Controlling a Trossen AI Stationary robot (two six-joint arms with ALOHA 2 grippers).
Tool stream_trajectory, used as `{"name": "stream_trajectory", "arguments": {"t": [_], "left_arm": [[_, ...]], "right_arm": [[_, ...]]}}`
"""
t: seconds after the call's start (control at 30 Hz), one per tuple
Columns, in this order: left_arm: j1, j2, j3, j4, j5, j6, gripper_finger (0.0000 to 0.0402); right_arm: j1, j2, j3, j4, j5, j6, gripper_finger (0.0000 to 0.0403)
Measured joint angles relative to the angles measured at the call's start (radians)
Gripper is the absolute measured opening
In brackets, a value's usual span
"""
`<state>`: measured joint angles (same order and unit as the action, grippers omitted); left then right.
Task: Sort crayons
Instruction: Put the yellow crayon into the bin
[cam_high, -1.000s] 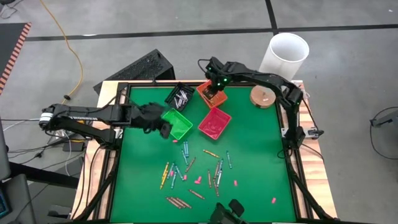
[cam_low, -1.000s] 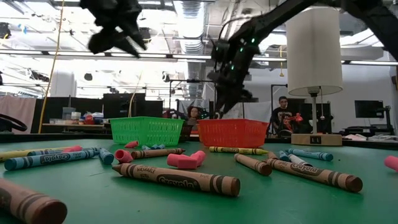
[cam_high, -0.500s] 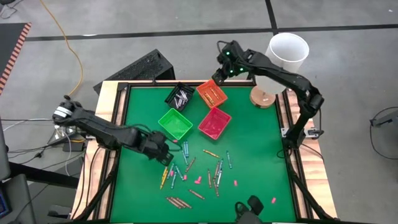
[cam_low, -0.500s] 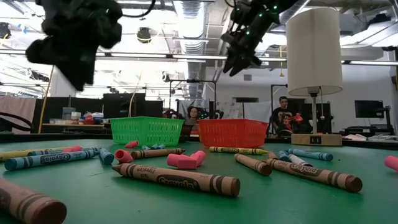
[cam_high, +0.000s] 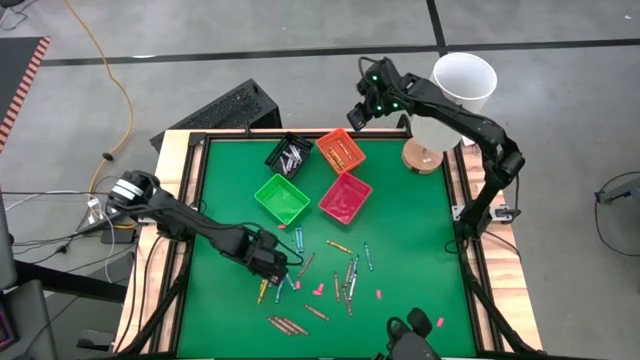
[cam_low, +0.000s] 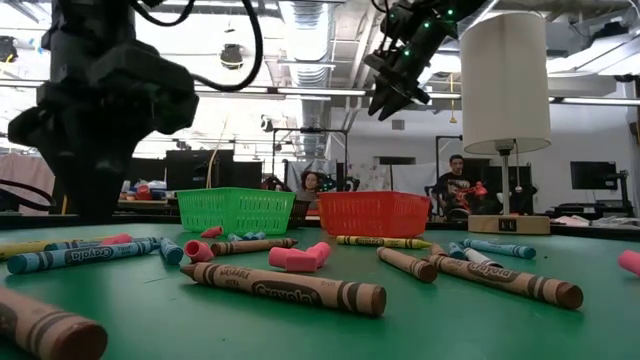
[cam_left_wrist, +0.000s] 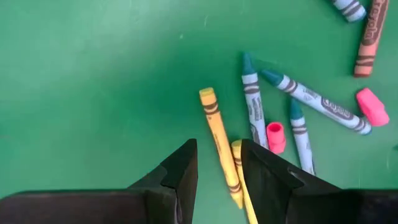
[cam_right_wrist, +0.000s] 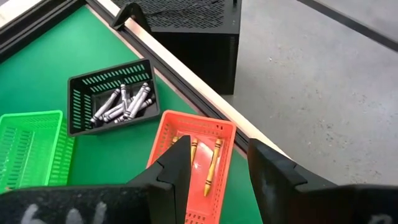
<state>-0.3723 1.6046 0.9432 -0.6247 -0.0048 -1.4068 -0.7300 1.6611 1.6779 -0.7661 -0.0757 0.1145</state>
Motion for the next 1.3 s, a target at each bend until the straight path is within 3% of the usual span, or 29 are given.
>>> {"name": "stream_trajectory", "arguments": {"t": [0.27,0.67,0.8,0.97,1.17,1.3], "left_arm": [[0.0,0.01,0.0,0.002,-0.09,0.018,0.0111],[0.002,0.135,0.006,0.046,-0.011,0.052,0.011],[0.002,0.137,0.006,0.023,0.002,0.074,0.0081],[0.002,0.138,0.005,0.011,0.007,0.086,0.0013],[0.013,0.128,0.003,0.011,0.022,0.081,0.0007],[0.035,0.08,0.019,0.006,-0.026,0.095,0.0004]], "right_arm": [[0.001,0.0,0.0,0.0,-0.001,-0.01,0.0152],[0.001,0.0,0.0,0.0,-0.002,-0.015,0.0152],[0.001,0.0,0.0,0.0,-0.002,-0.019,0.0152],[0.001,0.0,0.0,0.0,-0.002,-0.021,0.0152],[0.001,0.0,0.0,0.0,-0.004,-0.022,0.0152],[0.001,0.0,0.0,0.005,-0.054,-0.022,0.0152]]}}
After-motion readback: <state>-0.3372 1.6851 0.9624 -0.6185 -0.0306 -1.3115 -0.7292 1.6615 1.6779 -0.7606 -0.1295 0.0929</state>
